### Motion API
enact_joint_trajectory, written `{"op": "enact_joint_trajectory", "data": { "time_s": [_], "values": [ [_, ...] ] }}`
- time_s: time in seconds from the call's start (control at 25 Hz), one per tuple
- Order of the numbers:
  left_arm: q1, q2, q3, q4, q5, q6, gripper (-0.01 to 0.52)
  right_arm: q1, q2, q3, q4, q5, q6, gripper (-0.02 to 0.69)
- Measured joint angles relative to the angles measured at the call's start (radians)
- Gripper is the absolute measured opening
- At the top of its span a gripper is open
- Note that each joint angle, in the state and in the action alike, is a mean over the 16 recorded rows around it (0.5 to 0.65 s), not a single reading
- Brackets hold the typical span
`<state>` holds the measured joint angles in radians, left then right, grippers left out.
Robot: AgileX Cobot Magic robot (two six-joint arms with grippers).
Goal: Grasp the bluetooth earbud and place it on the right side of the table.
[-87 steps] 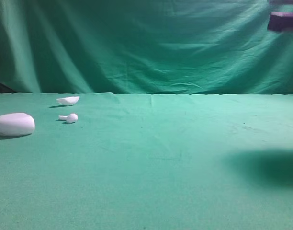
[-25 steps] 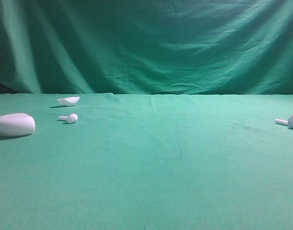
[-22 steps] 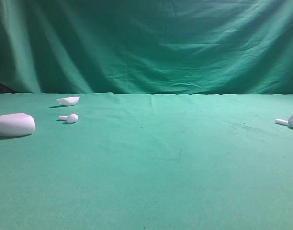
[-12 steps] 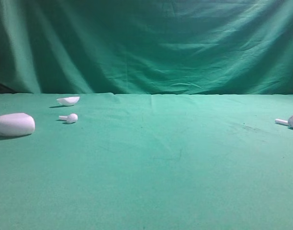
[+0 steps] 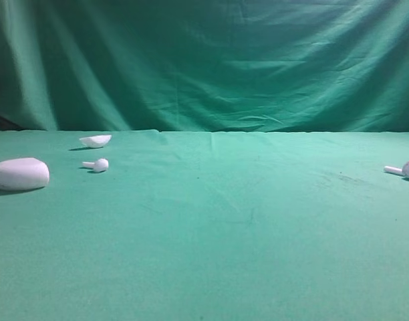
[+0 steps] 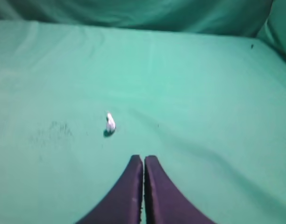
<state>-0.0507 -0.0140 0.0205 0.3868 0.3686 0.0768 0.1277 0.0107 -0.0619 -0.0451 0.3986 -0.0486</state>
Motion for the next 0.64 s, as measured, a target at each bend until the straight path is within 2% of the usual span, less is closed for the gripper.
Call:
{"op": "enact_joint_trajectory", "data": {
  "time_s": [0.24,0.64],
  "values": [
    [0.0,0.0,0.0,0.0,0.0,0.0,0.0,-0.007,-0.019,0.079,-0.005,-0.009,0.0,0.0],
    [0.0,0.0,0.0,0.0,0.0,0.0,0.0,-0.008,-0.019,0.089,-0.005,-0.013,0.003,0.0]
  ]
}}
